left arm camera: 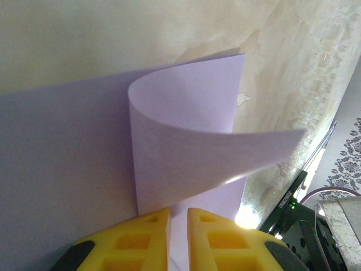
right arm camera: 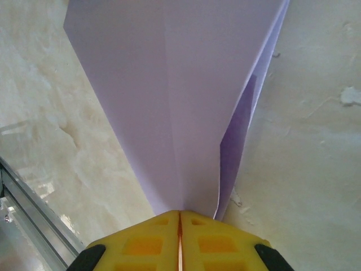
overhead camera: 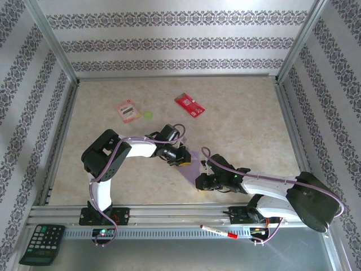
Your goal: Fold a paper plane with a square sheet of paper (pick it up from the middle)
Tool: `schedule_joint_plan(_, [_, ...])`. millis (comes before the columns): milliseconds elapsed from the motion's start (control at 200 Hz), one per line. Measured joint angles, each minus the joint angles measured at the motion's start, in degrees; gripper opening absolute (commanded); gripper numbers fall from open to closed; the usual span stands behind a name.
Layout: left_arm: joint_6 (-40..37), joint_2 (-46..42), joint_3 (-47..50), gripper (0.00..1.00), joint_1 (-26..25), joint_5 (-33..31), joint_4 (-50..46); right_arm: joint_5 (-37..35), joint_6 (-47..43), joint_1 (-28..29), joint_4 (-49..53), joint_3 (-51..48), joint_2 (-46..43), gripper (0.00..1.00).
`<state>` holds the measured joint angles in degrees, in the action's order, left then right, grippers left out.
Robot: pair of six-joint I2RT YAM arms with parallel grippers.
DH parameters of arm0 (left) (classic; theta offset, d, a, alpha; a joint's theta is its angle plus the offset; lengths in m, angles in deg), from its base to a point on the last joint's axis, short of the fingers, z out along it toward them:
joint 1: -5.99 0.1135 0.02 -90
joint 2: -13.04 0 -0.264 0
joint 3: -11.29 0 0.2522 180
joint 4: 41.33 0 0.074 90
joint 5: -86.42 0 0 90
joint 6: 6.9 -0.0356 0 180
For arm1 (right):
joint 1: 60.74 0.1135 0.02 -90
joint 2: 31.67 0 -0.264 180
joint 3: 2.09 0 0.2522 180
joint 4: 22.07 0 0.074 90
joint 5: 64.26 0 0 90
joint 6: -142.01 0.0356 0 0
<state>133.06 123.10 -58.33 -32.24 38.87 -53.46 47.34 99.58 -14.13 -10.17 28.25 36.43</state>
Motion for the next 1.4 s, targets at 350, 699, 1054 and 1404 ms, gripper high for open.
schedule_joint_plan(350, [-0.02, -0.02, 0.00, 0.16, 0.00, -0.02, 0.00, 0.46, -0.02, 0.00, -2.56, -1.11, 0.22, 0.08])
schedule_joint_plan(699, [-0.02, 0.00, 0.02, 0.16, 0.00, 0.00, 0.00, 0.28, 0.02, -0.72, 3.26, -0.17, -5.16, 0.09])
schedule_joint_plan(1054, [-0.04, 0.04, 0.00, 0.16, 0.00, 0.02, 0.00, 0.31, 0.17, 0.55, 3.78, 0.26, -5.57, 0.09])
schedule_joint_plan(1404, [-0.24, 0.04, 0.00, 0.16, 0.00, 0.04, -0.02, 0.24, 0.15, 0.52, 3.63, 0.28, -1.88, 0.07])
